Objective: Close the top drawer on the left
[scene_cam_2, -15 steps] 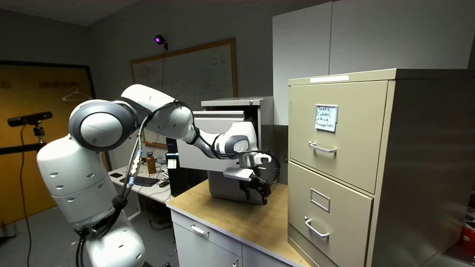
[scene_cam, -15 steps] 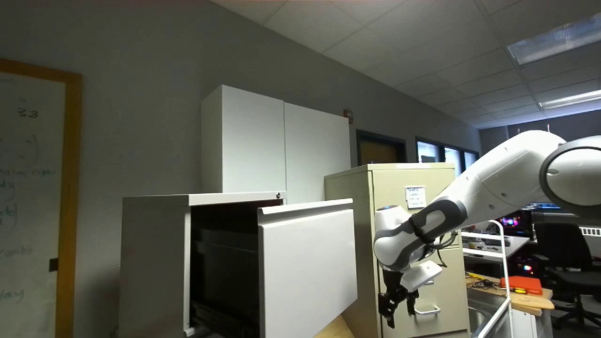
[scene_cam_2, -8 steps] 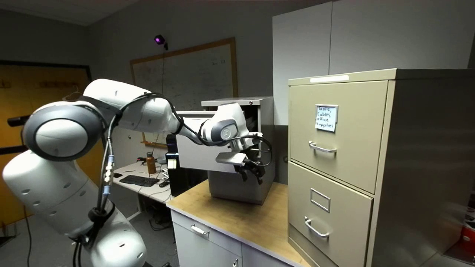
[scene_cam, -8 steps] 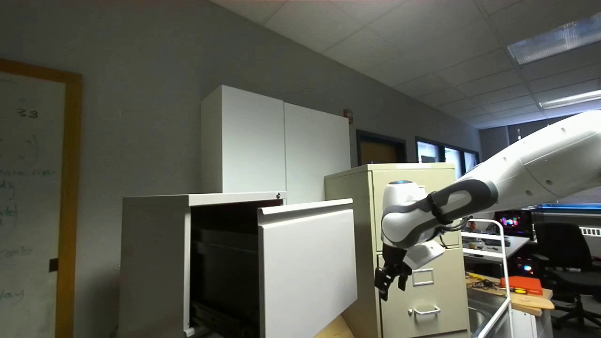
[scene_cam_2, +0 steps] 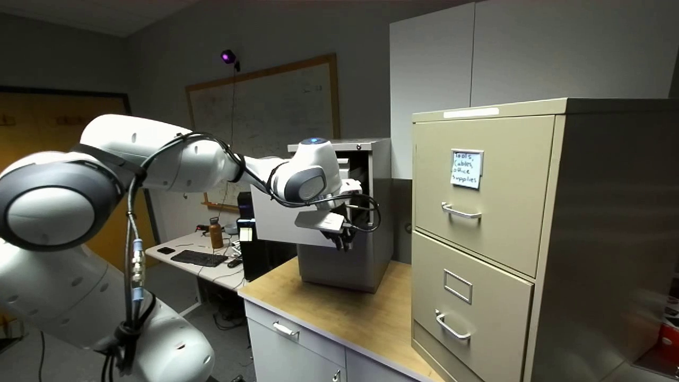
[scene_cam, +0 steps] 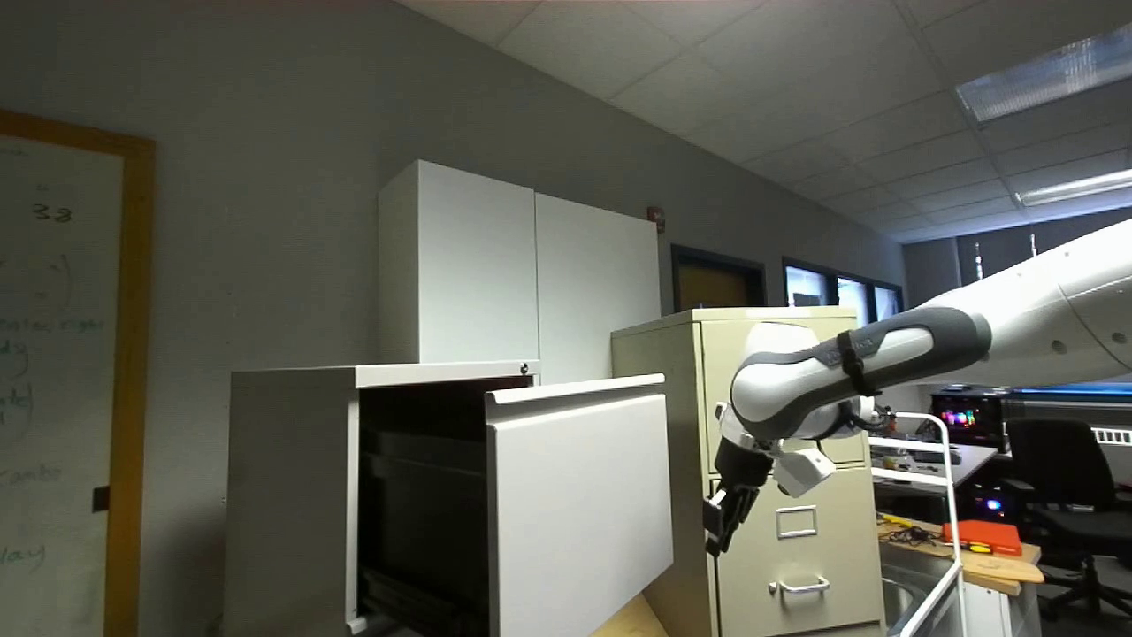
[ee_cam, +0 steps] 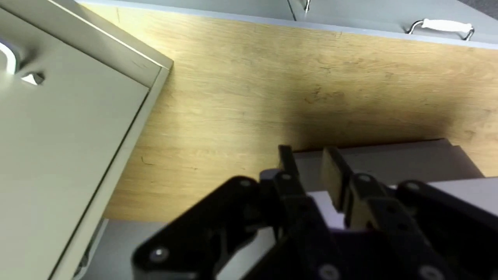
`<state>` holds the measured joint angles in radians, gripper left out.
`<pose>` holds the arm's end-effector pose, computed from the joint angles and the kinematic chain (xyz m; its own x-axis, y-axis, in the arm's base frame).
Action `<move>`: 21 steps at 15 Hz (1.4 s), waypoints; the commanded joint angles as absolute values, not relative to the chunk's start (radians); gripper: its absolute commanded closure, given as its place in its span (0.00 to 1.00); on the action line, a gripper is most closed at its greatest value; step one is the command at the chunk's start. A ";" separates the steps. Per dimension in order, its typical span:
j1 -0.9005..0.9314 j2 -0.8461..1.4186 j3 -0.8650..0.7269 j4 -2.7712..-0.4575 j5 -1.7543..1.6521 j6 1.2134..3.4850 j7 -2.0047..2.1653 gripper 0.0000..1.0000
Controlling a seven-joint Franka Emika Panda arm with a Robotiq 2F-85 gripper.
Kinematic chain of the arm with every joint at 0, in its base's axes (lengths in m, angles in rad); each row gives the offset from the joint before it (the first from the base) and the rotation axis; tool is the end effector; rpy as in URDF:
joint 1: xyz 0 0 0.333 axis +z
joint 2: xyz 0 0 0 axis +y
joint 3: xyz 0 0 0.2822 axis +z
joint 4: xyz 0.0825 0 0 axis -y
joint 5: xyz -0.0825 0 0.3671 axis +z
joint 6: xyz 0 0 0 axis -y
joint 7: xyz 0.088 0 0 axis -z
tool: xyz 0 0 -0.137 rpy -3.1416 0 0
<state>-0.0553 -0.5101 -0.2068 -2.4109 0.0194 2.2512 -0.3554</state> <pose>0.4239 -0.1159 0.4756 0.9319 0.0869 0.3522 0.0912 -0.9958 0.0044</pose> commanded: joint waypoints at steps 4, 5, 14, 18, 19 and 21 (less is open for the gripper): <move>0.023 -0.691 -0.245 -2.544 0.045 2.425 -0.559 0.98; 0.037 -0.711 -0.252 -2.554 0.062 2.449 -0.553 0.98; 0.197 -0.657 -0.298 -2.442 0.235 2.398 -0.504 0.98; 0.246 -0.580 -0.290 -2.363 0.293 2.398 -0.504 0.98; 0.255 -0.557 -0.287 -2.342 0.307 2.403 -0.505 0.97; 0.260 -0.510 -0.282 -2.299 0.324 2.391 -0.507 0.98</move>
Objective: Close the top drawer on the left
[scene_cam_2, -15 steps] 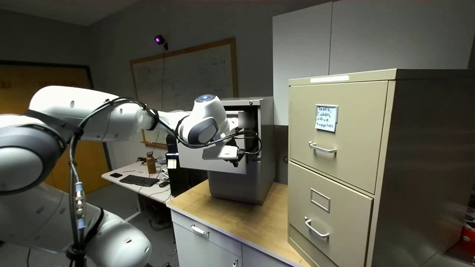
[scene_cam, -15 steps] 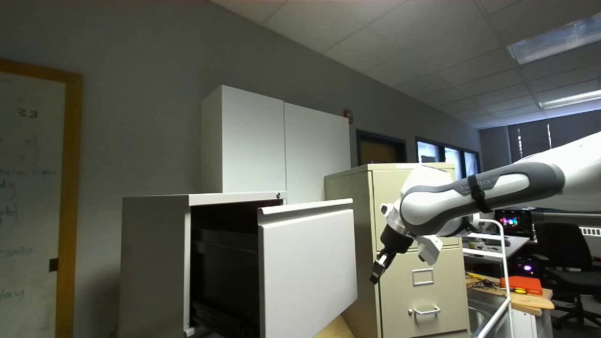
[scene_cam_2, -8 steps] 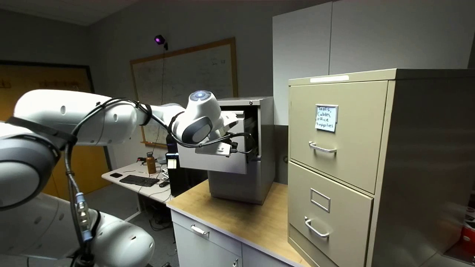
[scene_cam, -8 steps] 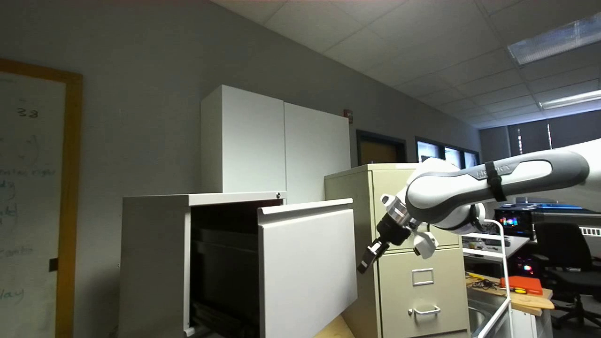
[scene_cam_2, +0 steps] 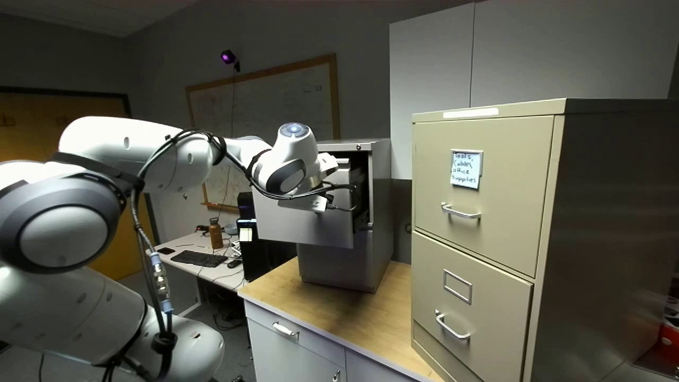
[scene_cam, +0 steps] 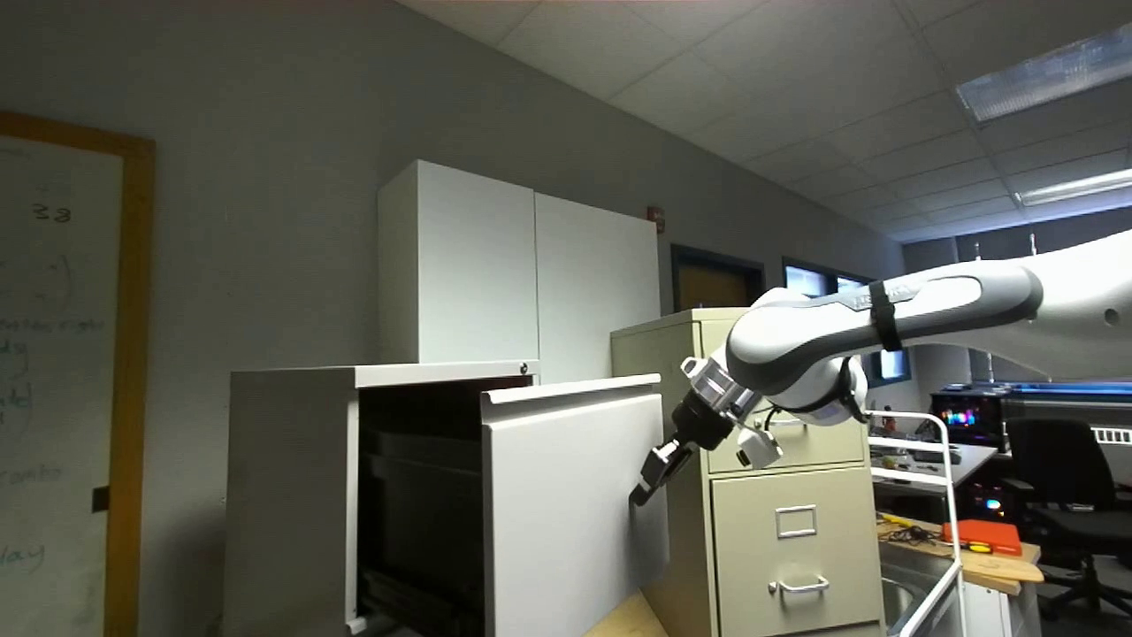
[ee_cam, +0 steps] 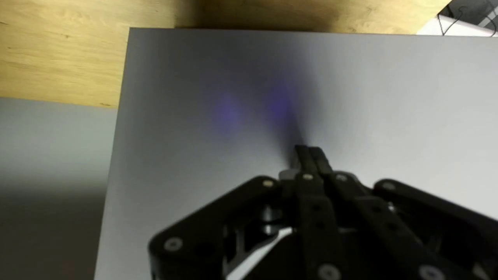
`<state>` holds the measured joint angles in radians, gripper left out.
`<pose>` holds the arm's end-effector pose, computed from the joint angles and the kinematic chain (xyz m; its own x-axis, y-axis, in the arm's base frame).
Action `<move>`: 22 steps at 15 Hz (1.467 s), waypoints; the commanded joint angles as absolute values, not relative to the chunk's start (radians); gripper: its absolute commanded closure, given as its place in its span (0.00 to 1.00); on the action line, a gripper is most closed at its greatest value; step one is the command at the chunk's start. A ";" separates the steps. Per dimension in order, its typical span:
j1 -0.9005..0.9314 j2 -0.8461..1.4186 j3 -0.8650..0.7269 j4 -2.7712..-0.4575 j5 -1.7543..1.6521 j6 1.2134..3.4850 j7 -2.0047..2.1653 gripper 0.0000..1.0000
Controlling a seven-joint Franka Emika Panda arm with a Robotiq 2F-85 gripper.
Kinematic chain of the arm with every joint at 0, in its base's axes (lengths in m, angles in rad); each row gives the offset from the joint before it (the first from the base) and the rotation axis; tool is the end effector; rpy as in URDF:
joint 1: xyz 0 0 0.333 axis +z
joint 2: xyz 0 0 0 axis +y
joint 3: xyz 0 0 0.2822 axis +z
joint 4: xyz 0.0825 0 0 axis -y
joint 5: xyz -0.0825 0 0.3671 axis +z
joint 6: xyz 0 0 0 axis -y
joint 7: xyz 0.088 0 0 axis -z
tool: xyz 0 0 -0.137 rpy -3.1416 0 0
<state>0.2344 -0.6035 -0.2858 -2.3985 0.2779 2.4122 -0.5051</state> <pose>0.4393 -0.0279 0.5412 0.7498 0.1849 0.6353 0.3359 -0.9336 -0.1248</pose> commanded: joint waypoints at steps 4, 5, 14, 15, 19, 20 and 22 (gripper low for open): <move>0.266 -0.394 -0.276 -2.195 0.376 2.358 -0.510 0.98; 0.266 -0.356 -0.274 -2.161 0.395 2.346 -0.511 0.98; 0.239 -0.030 -0.219 -1.782 0.477 2.217 -0.452 0.98; 0.171 0.015 -0.152 -1.727 0.486 2.202 -0.443 0.98; 0.110 0.157 -0.078 -1.537 0.451 2.170 -0.367 0.98; 0.096 0.191 -0.061 -1.491 0.443 2.162 -0.351 0.98; 0.071 0.259 -0.031 -1.399 0.425 2.141 -0.316 0.98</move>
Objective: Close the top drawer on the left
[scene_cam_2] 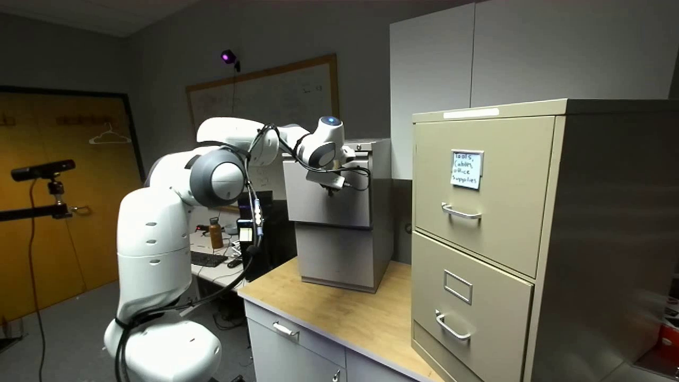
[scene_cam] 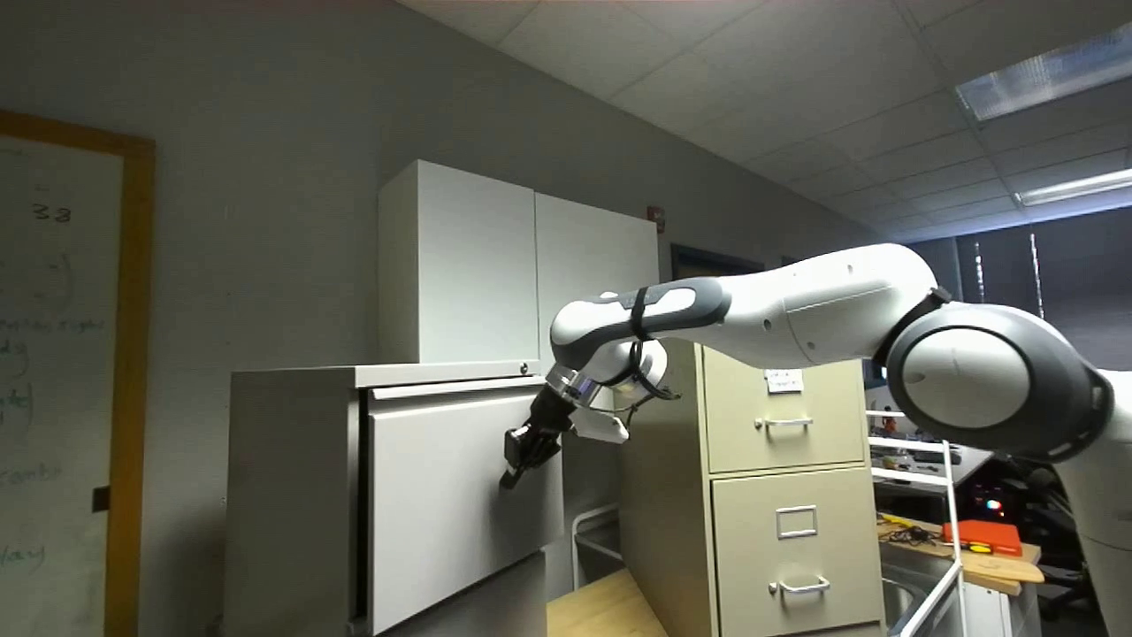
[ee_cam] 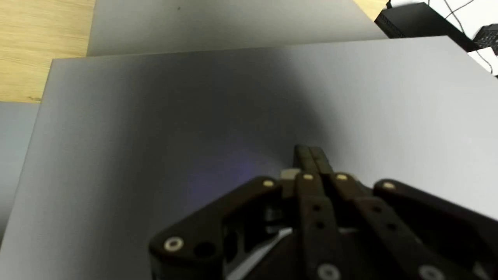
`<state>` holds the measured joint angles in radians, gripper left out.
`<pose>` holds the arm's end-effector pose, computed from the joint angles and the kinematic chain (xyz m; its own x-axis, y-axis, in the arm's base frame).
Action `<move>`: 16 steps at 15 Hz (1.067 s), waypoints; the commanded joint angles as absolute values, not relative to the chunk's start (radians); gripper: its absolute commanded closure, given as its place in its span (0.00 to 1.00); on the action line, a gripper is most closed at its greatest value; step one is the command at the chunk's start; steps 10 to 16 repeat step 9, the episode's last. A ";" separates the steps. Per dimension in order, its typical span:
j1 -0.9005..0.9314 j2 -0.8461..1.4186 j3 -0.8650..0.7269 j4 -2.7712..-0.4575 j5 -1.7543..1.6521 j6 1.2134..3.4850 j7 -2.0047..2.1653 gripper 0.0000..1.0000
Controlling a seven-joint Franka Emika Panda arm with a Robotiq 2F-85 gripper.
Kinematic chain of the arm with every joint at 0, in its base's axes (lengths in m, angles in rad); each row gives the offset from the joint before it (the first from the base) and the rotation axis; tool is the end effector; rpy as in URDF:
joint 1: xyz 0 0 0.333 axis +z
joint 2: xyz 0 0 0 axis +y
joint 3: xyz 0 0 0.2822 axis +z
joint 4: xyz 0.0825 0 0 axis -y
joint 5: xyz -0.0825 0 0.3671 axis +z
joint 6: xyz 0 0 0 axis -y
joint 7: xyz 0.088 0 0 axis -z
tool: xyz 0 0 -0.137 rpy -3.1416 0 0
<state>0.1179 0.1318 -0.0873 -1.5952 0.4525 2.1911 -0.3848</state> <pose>0.6340 0.0488 0.5492 0.8419 0.1345 0.5227 0.2984 -0.9229 -0.2432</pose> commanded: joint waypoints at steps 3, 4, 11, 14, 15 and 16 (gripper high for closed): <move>0.046 0.352 0.004 -1.261 0.391 2.101 -0.267 0.98; 0.040 0.380 0.013 -1.216 0.380 2.086 -0.253 0.98; 0.017 0.457 0.036 -1.074 0.341 1.968 -0.204 0.98; 0.017 0.457 0.036 -1.074 0.341 1.968 -0.204 0.98; 0.017 0.457 0.036 -1.074 0.341 1.968 -0.204 0.98; 0.017 0.457 0.036 -1.074 0.341 1.968 -0.204 0.98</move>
